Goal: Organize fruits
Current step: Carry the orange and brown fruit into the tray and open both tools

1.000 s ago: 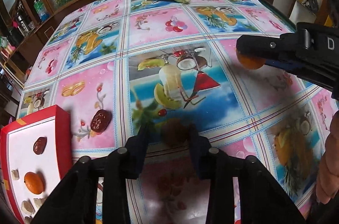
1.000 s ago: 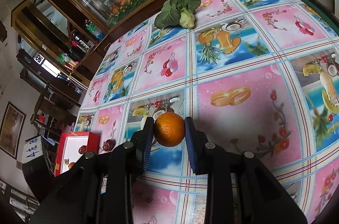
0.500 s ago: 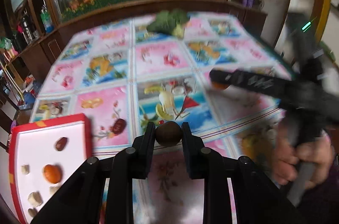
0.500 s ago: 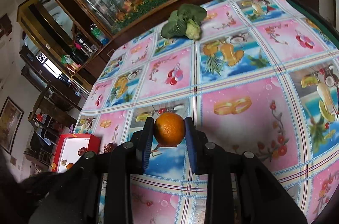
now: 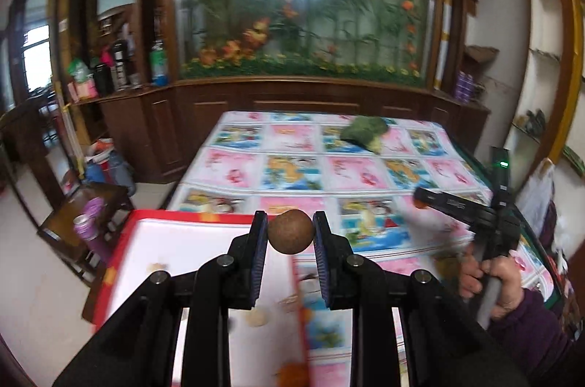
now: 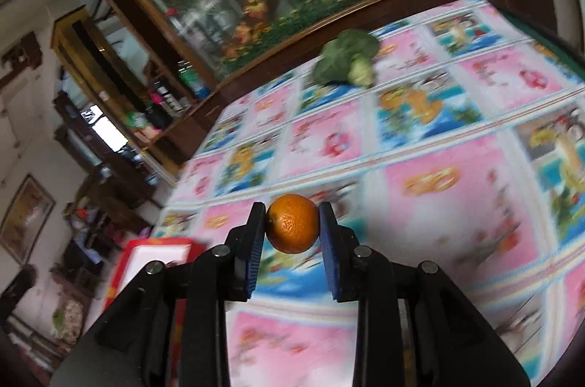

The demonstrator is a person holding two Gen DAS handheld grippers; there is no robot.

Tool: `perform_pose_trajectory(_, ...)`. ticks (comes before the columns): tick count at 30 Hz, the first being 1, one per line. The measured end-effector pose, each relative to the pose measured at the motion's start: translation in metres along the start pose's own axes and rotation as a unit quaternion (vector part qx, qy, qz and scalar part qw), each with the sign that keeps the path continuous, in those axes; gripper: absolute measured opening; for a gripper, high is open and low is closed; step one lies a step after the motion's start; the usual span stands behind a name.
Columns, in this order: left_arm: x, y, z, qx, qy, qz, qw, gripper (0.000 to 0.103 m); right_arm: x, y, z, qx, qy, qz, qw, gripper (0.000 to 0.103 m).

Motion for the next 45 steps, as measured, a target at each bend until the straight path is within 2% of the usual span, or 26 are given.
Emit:
perform_pose_trajectory(5, -0.06, -0.02, 0.009, -0.01, 0.053, 0.036, 0.9979, 0.024, -0.084, -0.031, 0.016, -0.035, 0.069, 0.067, 0.995, 0.031)
perform_pose_trajectory(9, -0.106, -0.04, 0.021, -0.016, 0.097, 0.079, 0.992, 0.024, -0.147, -0.052, 0.041, -0.034, 0.116, 0.129, 0.984, 0.031)
perform_pose_trajectory(13, -0.124, -0.055, 0.029, -0.022, 0.115, 0.089, 0.9891, 0.024, -0.189, -0.077, 0.06, -0.039, 0.161, 0.169, 0.972, 0.031)
perform_pose_trajectory(16, -0.116, -0.066, 0.021, -0.037, 0.105, 0.075, 0.9909, 0.024, -0.212, -0.107, 0.063, -0.055, 0.17, 0.211, 0.961, 0.031)
perform_pose_trajectory(22, -0.098, -0.099, 0.0, -0.085, 0.067, 0.057, 0.9925, 0.024, -0.228, -0.178, 0.035, -0.118, 0.15, 0.28, 0.941, 0.031)
perform_pose_trajectory(27, -0.095, -0.12, -0.02, -0.116, 0.06, 0.061, 0.9895, 0.024, -0.219, -0.209, 0.006, -0.148, 0.11, 0.302, 0.935, 0.031)
perform_pose_trajectory(34, -0.1, -0.135, -0.036, -0.144, 0.076, 0.056, 0.985, 0.024, -0.215, -0.224, -0.007, -0.171, 0.085, 0.316, 0.929, 0.032)
perform_pose_trajectory(45, -0.11, -0.148, -0.043, -0.176, 0.1, 0.054, 0.9777, 0.024, -0.219, -0.23, -0.012, -0.18, 0.078, 0.333, 0.922, 0.033)
Point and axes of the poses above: each gripper's, at about its wrist camera, not at the fingertips, and z roughly against the way its jaws point, x to its right, y to its top, the point moved 7 cm from there along -z, roughly the way its jaws point, and after that the axes turned 11 degrees about -y, right-handed, at the moved point
